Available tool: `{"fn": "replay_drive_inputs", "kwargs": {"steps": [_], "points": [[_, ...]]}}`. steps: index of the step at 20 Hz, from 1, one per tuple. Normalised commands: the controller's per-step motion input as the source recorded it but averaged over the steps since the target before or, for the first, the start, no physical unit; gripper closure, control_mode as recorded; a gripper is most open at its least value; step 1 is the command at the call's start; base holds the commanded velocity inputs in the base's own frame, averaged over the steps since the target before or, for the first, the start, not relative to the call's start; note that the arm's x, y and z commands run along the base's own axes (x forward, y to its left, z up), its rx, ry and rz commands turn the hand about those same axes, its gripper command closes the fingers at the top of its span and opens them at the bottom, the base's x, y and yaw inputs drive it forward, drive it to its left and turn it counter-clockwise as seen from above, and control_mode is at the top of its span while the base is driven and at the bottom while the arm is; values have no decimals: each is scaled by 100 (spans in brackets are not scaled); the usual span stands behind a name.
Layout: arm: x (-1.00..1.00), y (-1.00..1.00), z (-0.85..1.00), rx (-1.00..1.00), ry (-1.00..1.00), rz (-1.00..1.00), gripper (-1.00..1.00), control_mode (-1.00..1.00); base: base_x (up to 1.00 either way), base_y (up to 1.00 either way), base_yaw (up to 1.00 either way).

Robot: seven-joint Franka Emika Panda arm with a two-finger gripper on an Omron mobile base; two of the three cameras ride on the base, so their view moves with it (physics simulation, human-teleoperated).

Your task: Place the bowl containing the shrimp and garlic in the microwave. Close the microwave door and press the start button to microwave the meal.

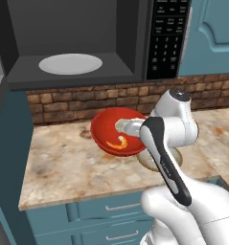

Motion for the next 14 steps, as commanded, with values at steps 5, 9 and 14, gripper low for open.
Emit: {"fn": "replay_drive_inputs", "kwargs": {"steps": [5,9,14], "points": [[-1,17,51,0,-2,0,100,-100,0,0,0],[0,44,47,0,-8,0,100,-100,0,0,0],[0,46,57,3,-12,0,100,-100,0,0,0]]}}
